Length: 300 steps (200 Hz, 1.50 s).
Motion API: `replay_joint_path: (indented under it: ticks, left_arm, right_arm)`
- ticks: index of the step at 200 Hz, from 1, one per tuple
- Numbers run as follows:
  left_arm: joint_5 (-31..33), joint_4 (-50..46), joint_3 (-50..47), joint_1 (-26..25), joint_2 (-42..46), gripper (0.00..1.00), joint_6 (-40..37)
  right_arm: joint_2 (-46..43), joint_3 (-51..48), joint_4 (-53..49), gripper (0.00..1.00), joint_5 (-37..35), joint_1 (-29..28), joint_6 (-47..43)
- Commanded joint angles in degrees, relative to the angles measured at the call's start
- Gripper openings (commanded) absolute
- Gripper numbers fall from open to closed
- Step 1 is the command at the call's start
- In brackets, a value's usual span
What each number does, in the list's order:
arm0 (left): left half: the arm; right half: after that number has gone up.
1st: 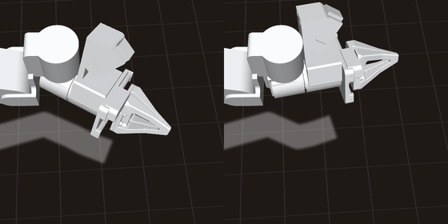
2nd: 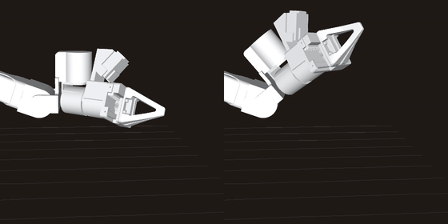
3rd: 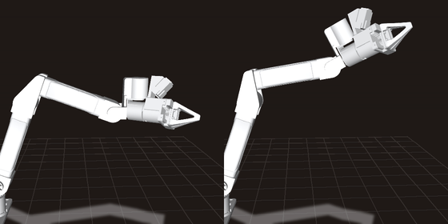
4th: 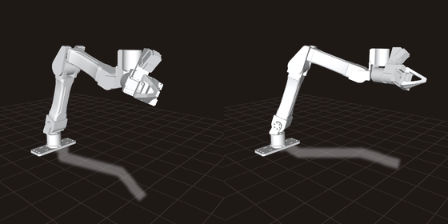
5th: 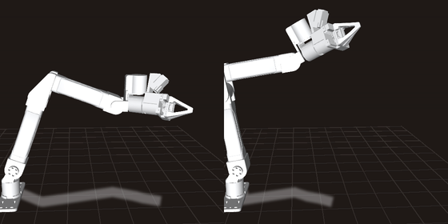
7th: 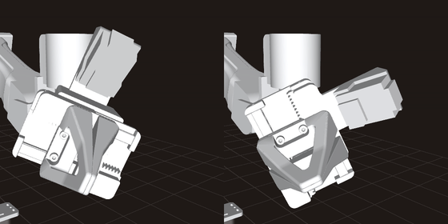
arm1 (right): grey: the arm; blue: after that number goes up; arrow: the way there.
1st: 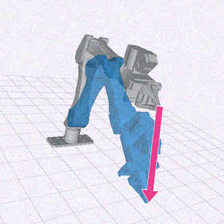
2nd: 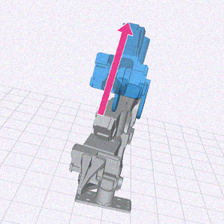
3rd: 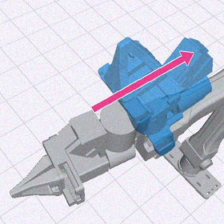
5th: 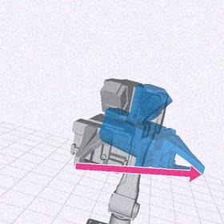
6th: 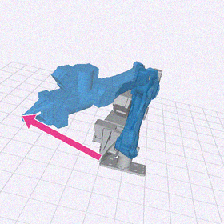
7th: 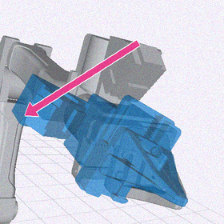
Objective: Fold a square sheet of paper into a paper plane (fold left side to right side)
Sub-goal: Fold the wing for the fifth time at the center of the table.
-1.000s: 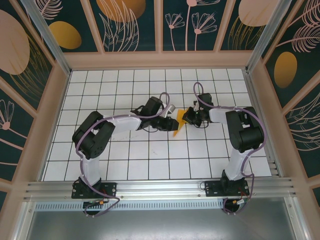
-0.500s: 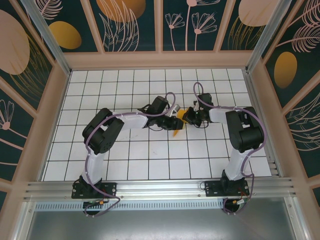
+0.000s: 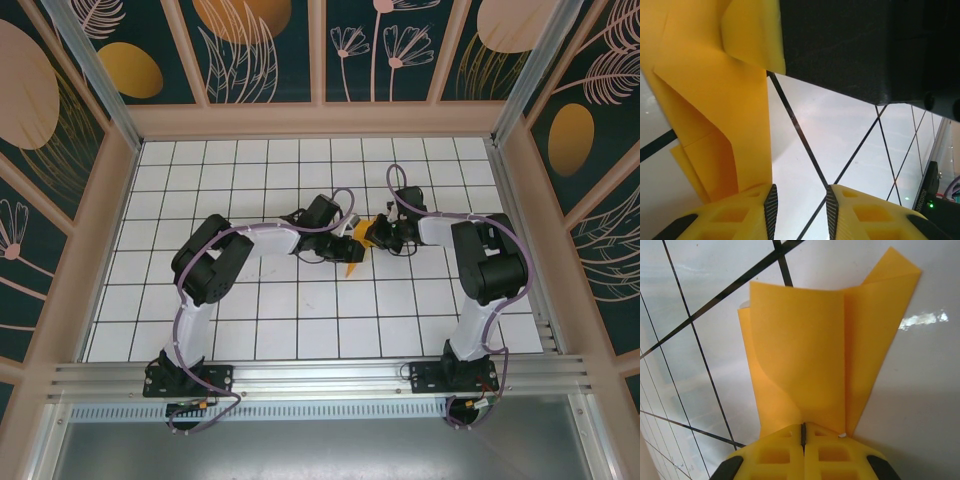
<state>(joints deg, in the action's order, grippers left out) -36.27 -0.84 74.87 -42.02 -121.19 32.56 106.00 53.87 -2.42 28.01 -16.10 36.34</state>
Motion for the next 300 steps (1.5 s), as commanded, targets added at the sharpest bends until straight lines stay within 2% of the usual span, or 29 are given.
replay_joint_path:
  ticks: [1, 121, 188, 247, 300]
  left_arm:
    - [2.7, -3.0, 1.2, 0.1, -1.4, 0.35, -2.1]
    - [-0.3, 2.7, -6.2, -1.2, 0.4, 0.34, 1.0]
    - [1.0, 2.0, -11.4, -1.8, 7.2, 0.34, 0.7]
    - [5.5, -2.4, -7.2, -1.2, 11.4, 0.35, -0.4]
    - [0.9, 0.2, -5.7, -2.4, 9.8, 0.34, -0.6]
  right_arm:
    - [3.5, -0.9, -5.2, 0.06, -5.9, -0.4, -1.0]
    - [2.1, 0.1, -3.5, 0.05, -4.6, -0.4, -1.2]
    - [3.3, 0.4, -4.4, 0.05, -4.8, -0.3, -1.1]
    - [2.9, 0.3, -4.6, 0.05, -4.7, -0.4, -1.1]
    - [2.5, 0.2, -4.8, 0.04, -5.1, -0.4, -1.2]
